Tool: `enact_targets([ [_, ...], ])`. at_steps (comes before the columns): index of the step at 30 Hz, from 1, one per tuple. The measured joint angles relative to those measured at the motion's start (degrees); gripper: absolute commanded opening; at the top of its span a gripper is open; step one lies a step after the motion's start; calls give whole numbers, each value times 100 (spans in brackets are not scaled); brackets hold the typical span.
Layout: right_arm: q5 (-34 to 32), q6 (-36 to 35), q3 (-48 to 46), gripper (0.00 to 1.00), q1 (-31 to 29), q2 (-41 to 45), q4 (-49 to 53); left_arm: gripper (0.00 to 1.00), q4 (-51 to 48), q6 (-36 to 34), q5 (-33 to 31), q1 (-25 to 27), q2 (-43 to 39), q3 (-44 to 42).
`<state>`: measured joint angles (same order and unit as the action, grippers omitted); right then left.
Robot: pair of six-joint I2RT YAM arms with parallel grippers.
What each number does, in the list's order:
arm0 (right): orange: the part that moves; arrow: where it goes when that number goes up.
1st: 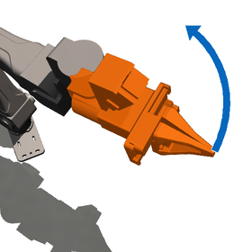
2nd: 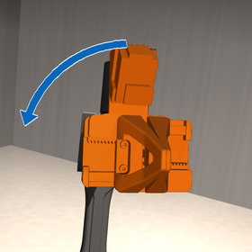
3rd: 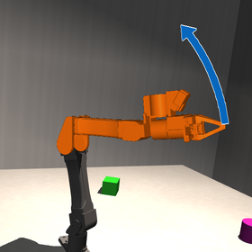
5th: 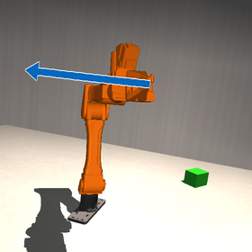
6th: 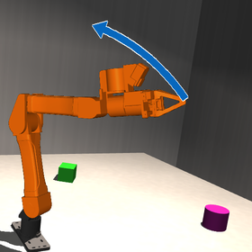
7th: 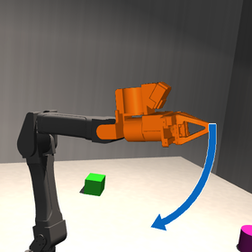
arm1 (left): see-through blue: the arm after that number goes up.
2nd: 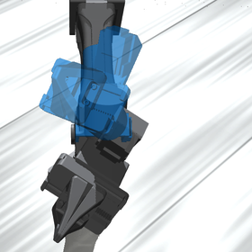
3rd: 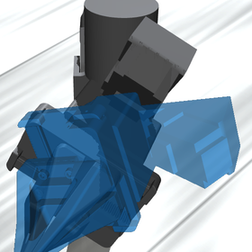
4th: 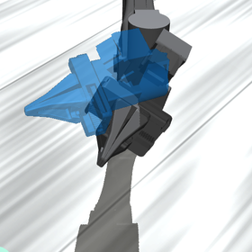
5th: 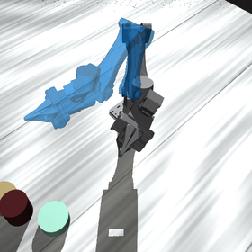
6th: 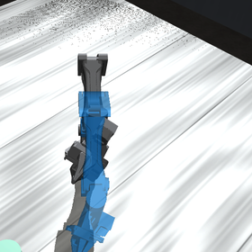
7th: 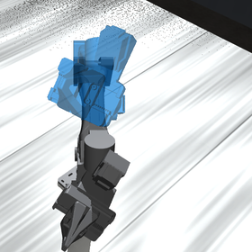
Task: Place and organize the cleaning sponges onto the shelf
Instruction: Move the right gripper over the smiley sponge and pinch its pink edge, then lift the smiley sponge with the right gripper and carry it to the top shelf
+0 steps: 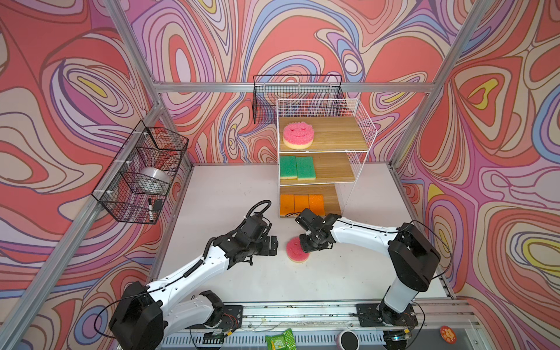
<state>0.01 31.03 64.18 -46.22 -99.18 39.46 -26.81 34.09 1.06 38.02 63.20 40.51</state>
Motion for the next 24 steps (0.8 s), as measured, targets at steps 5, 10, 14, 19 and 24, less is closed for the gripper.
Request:
enact_targets([
  [5, -72, -7, 37, 28, 0, 273, 229, 95, -133, -37, 28, -103, -232, 79],
  [10, -70, -13, 385, 28, 0, 1008, 627, 96, -208, -44, 66, -162, -343, 177],
  [14, -105, -79, 1082, 28, 0, 1620, 1130, 95, -297, -63, 109, -164, -348, 260],
  [19, -315, -168, 2299, 26, 0, 2076, 1928, 95, -380, -90, 129, -164, -387, 317],
  [24, -544, -240, 3613, 25, 0, 2212, 2723, 95, -428, -90, 136, -164, -485, 317],
])
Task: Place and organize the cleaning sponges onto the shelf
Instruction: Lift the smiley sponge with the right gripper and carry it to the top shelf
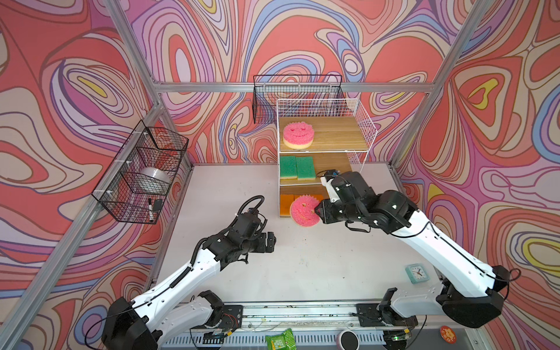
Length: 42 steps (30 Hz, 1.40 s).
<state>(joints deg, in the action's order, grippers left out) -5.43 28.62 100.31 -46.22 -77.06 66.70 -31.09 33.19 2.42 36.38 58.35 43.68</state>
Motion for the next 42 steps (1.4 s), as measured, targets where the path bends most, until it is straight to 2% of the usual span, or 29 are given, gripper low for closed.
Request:
enact_targets([
  [5, -363, -109, 1578, 25, 0, -278, 798, 94, 0, -15, 39, 0, 0, 0],
  [10, -866, -310, 3832, 24, 42, -1152, 1598, 93, 2, -17, 83, 0, 2, 0],
  [12, -914, -431, 4743, 24, 201, -1596, 1838, 92, 7, -13, 85, 0, 2, 0],
  [14, -866, -522, 5268, 23, 540, -1904, 1937, 92, 20, -9, 94, 0, -2, 0],
  [19, -540, -629, 4750, 22, 1746, -1939, 1672, 92, 94, 4, 151, 0, -35, 0],
  [22, -315, -654, 4690, 22, 2166, -1989, 1416, 91, 94, 0, 168, 0, -50, 0],
  [31, 282, -621, 4708, 22, 2406, -2149, 323, 90, 181, -17, 170, 0, -42, -7],
  [42, 420, -529, 4642, 22, 2450, -2767, -275, 90, 293, -22, 208, 0, -9, -35],
])
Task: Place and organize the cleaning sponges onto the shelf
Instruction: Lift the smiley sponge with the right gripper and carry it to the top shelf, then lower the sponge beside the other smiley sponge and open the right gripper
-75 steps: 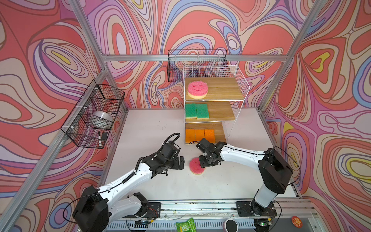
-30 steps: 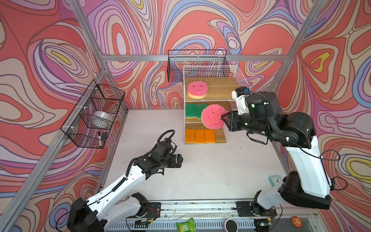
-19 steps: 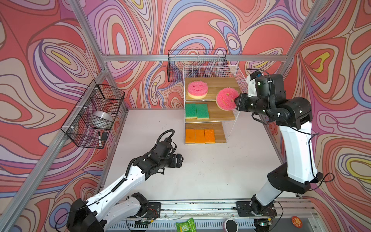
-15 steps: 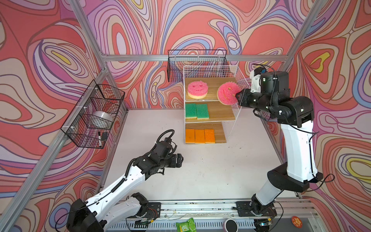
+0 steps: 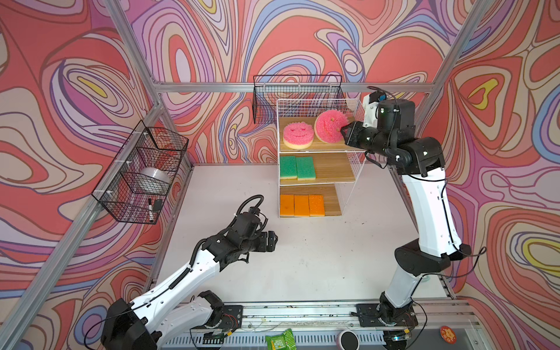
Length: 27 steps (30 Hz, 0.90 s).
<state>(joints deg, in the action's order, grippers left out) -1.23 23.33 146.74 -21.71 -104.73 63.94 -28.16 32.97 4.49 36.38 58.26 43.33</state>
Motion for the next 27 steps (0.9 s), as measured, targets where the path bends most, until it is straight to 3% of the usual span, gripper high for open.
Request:
enact_targets([
  [8, -201, 24, -411, 33, 0, 7, -256, 90, 13, -20, 0, 0, 0, -24],
  [21, -542, -22, -503, 27, 22, 186, -380, 90, 13, -39, -4, 0, 85, -26],
  [27, -588, -39, -501, 34, 22, 258, -297, 90, 13, -42, -4, 0, 101, -26],
])
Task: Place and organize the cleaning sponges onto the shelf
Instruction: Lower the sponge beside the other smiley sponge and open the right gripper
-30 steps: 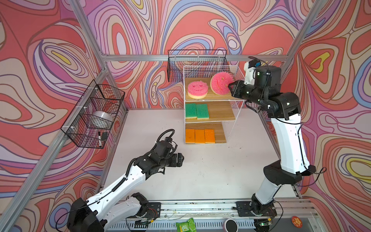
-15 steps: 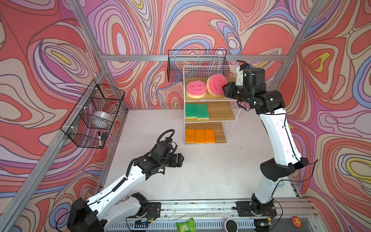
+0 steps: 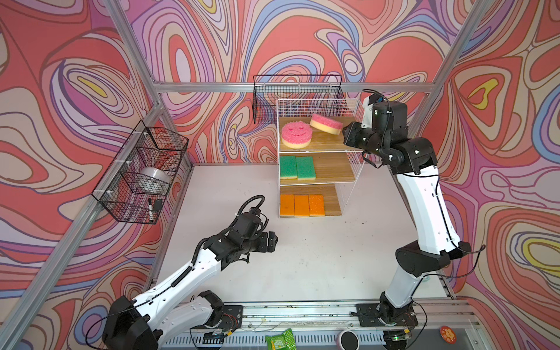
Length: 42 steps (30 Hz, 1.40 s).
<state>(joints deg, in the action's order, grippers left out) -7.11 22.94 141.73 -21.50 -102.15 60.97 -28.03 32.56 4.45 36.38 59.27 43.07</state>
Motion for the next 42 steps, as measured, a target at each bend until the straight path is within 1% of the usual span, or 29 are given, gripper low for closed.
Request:
enact_targets([
  [1, 2, 2, 0, 40, 0, 24, 0, 90, 0, 0, 0, 0, 9, 0],
  [3, 13, 13, -11, 56, -2, 76, -13, 90, 0, 0, 0, 0, 20, 0],
  [4, 26, 2, -55, 67, 0, 114, -37, 90, 0, 0, 0, 0, 20, 0],
  [5, 44, -4, -129, 74, 0, 168, -68, 90, 0, 0, 0, 0, 20, 0],
  [9, 245, -44, -367, 89, 0, 306, -168, 90, 0, 0, 0, 0, 20, 0],
  [10, 334, -55, -415, 98, 0, 317, -216, 90, 0, 0, 0, 0, 20, 0],
  [13, 686, -87, -713, 99, -2, 378, -538, 90, 0, 0, -4, 0, 20, 0],
  [16, 848, -186, -1008, 98, -46, 402, -879, 90, -2, 0, -7, 0, 20, 2],
  [20, 820, -417, -1207, 98, -181, 387, -1246, 90, -7, 0, -42, 0, 15, 2],
  [24, 669, -632, -1141, 98, -332, 323, -1552, 90, -33, 0, -61, 0, 2, 7],
  [30, 122, -1075, -566, 98, -616, -96, -1716, 90, -85, -37, -127, 0, -22, 15],
  [37, -811, -1731, 271, 99, -1169, -992, -1639, 90, -109, -79, -155, 0, -24, 52],
  [40, -1163, -1847, 94, 99, -1204, -1051, -1779, 90, -138, -85, -173, 0, -31, 57],
  [42, -1346, -1886, -195, 98, -1211, -898, -1950, 90, -151, -85, -177, 0, -44, 57],
])
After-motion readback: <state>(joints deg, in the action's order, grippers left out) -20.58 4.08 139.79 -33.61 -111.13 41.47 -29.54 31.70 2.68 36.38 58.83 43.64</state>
